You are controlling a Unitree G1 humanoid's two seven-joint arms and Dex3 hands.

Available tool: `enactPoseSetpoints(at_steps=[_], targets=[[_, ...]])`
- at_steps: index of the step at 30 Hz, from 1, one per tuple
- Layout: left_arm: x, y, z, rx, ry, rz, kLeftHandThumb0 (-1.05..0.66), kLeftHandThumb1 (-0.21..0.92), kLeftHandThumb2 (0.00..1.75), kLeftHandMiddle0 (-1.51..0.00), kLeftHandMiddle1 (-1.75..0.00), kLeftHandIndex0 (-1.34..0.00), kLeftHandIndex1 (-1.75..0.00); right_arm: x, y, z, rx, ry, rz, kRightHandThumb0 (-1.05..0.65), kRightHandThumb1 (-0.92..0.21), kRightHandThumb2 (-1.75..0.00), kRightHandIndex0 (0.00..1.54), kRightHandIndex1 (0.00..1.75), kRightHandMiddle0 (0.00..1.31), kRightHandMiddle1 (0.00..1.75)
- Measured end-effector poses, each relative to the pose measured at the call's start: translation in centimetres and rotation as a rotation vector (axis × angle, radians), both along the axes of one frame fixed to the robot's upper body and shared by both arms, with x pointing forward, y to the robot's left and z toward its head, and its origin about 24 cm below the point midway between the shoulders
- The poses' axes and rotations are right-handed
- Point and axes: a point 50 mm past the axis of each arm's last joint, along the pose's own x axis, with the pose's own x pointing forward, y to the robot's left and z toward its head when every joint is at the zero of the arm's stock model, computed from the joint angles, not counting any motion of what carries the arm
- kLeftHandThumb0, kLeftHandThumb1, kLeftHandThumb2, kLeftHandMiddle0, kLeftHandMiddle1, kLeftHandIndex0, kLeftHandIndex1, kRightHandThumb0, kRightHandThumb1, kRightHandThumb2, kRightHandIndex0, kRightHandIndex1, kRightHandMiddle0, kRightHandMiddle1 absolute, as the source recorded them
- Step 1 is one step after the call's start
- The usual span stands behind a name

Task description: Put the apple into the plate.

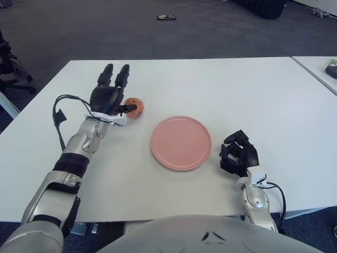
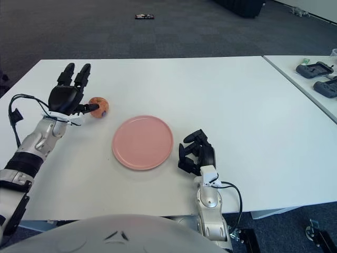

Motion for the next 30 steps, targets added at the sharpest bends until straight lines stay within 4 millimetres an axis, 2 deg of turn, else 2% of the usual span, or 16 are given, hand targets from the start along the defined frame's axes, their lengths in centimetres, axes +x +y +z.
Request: enactPoseSetpoints(at_steps=[8, 17, 30], targets=[[1.5, 0.0, -0.8, 0.110, 0.133, -0.027, -1.05, 0.83, 0.40, 0.00, 0.00, 0.00, 0.00, 0.2, 0.0, 0.0, 0.001, -0.002, 0.000, -0.42, -0.50, -1.10, 0.75, 1.53, 0.47, 1.75], [2.6, 0.1, -1.2, 0.183, 0.199, -0.060, -1.05, 0.91, 0.35, 0.00, 0.00, 0.00, 0.00, 0.2, 0.0, 0.0, 0.002, -0.006, -0.002, -0.42, -0.49, -1.10, 0.76, 1.53, 0.47, 1.75], [2.9, 0.3, -2.7, 0.265, 0.322, -0.092, -1.05, 0.92, 0.37, 0.00, 0.00, 0.00, 0.00, 0.2, -0.1, 0.0, 0.001, -0.013, -0.007, -0.42, -0.49, -1.11, 0.76, 1.54, 0.47, 1.75]])
